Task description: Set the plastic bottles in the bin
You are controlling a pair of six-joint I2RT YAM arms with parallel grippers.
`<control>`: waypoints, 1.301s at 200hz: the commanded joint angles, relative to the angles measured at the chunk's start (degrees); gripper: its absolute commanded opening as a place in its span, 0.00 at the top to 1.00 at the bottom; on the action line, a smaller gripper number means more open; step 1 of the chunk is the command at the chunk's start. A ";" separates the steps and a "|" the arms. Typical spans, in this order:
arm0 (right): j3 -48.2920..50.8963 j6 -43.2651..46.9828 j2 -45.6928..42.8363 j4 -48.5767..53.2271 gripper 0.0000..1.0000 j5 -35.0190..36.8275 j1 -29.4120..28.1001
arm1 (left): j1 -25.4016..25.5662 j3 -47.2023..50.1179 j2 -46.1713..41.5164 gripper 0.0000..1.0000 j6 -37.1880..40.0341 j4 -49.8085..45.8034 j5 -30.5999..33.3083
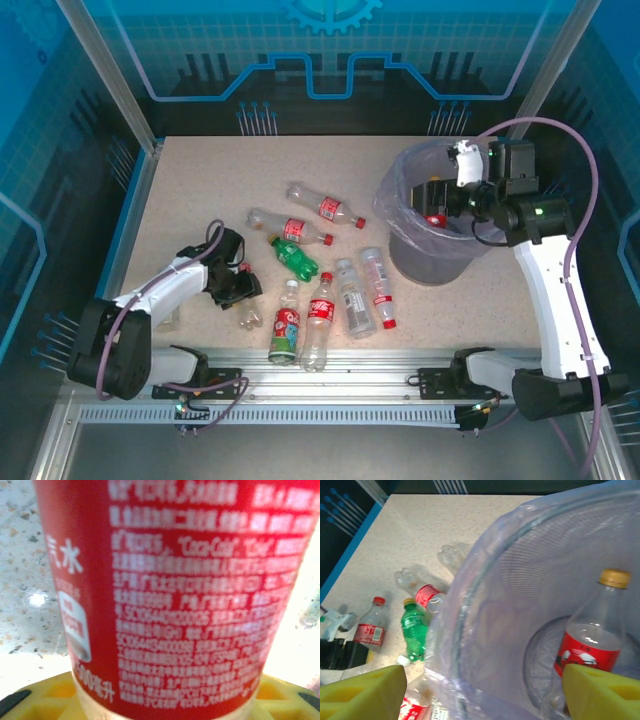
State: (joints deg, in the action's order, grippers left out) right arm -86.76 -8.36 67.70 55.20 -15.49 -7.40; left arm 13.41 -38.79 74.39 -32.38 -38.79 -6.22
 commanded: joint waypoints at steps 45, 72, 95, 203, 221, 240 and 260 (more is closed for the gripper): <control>-1.87 -4.14 -0.40 -3.58 0.19 1.54 -10.71 | 0.30 -17.31 -3.31 0.55 9.50 -5.75 2.16; -2.55 -6.47 0.89 -7.90 0.19 2.54 -17.16 | 1.72 -24.19 -1.98 0.58 10.81 -2.08 -2.29; -1.71 -8.83 2.55 -13.59 0.19 3.55 -22.06 | 4.78 -25.83 -1.23 0.67 8.91 4.95 -5.88; -3.10 -13.63 18.99 -25.33 0.12 4.16 -30.85 | 12.95 -21.07 -1.67 1.00 10.53 21.78 -18.81; -3.53 -14.67 20.91 -26.56 0.11 3.04 -30.34 | 13.12 -20.64 -1.61 1.00 10.68 22.02 -19.34; -3.81 -15.83 22.74 -27.48 0.10 1.85 -29.67 | 13.16 -20.26 -1.65 1.00 10.79 22.63 -19.93; -3.45 -16.99 24.02 -29.07 0.09 0.40 -28.87 | 13.12 -19.61 -1.88 1.00 10.25 24.71 -21.74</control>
State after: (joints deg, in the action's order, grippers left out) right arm -88.53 -23.00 90.24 29.76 -12.56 -37.41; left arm 26.06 -59.53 74.41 -23.38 -18.02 -24.16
